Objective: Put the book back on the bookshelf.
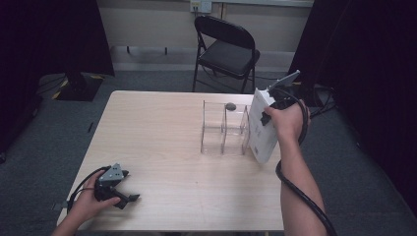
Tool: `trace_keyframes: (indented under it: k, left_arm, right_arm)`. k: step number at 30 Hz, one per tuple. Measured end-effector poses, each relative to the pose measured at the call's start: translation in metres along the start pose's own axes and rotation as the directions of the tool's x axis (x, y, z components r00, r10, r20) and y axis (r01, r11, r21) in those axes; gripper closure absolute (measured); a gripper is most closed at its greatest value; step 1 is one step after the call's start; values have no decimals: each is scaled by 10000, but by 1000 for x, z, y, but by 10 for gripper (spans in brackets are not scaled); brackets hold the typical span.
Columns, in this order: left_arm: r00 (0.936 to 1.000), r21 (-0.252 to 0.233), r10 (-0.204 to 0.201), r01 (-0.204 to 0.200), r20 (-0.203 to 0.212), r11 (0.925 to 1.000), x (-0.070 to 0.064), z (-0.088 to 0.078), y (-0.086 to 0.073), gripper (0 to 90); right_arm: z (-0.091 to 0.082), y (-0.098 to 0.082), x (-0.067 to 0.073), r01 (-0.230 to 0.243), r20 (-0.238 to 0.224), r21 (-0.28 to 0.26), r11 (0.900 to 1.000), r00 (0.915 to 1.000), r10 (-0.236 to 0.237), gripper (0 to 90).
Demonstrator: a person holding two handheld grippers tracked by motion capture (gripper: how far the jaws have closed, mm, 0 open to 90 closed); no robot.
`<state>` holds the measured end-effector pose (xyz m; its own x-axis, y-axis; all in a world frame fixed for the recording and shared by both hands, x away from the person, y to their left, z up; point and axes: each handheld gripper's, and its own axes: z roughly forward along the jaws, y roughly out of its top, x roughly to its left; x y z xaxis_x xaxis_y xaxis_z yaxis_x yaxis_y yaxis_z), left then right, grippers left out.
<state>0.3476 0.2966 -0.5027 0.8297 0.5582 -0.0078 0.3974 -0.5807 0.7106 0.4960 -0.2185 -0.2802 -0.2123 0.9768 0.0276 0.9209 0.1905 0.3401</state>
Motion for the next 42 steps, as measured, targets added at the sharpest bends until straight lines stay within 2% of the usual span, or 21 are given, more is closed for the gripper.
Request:
trace_keyframes:
  k: [42]
  left_arm:
    - [10000, 0, -1, 1, 1, 10000, 0, 0, 0, 0]
  right_arm:
    - [11, 14, -7, -540, 188, -74, 9985, 9984, 541, 524]
